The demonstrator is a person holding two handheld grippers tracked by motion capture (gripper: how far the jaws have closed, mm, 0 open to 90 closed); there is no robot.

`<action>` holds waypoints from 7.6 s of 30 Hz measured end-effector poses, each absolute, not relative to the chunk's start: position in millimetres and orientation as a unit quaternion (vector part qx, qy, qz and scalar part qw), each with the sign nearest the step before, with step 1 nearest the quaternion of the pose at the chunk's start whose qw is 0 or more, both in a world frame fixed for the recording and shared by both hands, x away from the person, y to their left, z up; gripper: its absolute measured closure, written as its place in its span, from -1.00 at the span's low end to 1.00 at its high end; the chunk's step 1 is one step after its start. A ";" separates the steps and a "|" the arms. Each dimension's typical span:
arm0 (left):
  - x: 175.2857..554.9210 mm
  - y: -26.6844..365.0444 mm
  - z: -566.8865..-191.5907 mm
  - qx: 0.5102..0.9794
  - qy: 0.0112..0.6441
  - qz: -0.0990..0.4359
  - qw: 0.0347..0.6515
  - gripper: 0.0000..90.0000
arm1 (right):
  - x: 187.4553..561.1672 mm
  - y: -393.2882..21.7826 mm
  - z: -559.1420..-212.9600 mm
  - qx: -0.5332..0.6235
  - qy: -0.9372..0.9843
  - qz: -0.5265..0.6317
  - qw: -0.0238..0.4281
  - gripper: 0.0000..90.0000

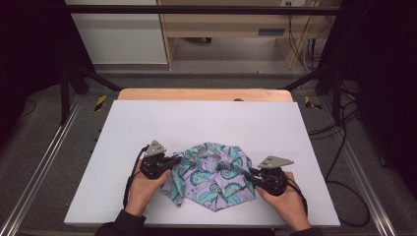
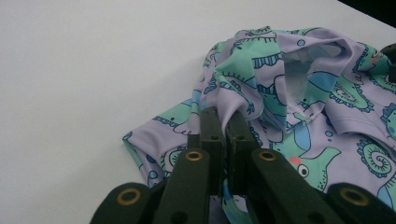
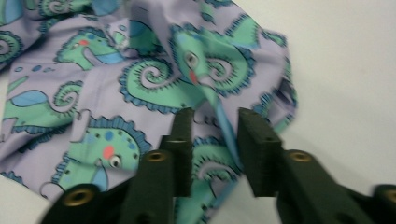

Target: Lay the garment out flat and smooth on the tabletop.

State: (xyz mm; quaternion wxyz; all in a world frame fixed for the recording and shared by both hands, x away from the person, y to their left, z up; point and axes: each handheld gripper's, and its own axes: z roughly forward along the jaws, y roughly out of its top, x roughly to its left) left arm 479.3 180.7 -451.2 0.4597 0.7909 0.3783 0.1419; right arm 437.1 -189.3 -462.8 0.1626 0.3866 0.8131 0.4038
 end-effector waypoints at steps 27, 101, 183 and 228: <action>478.4 196.7 -438.9 0.775 0.383 0.164 0.475 0.97 | 477.9 -179.9 -444.7 0.374 0.811 0.405 0.195 0.98; 497.8 192.7 -316.1 0.746 0.343 0.269 0.504 0.97 | 483.8 -199.4 -313.4 0.354 0.741 0.511 0.252 0.99; 624.2 154.5 -321.7 0.702 0.408 0.305 0.498 0.98 | 597.9 -196.1 -331.3 0.468 0.655 0.522 0.282 0.99; 473.5 181.3 -426.7 0.693 0.376 0.292 0.541 -0.50 | 469.0 -189.8 -423.1 0.417 0.708 0.519 0.236 -0.31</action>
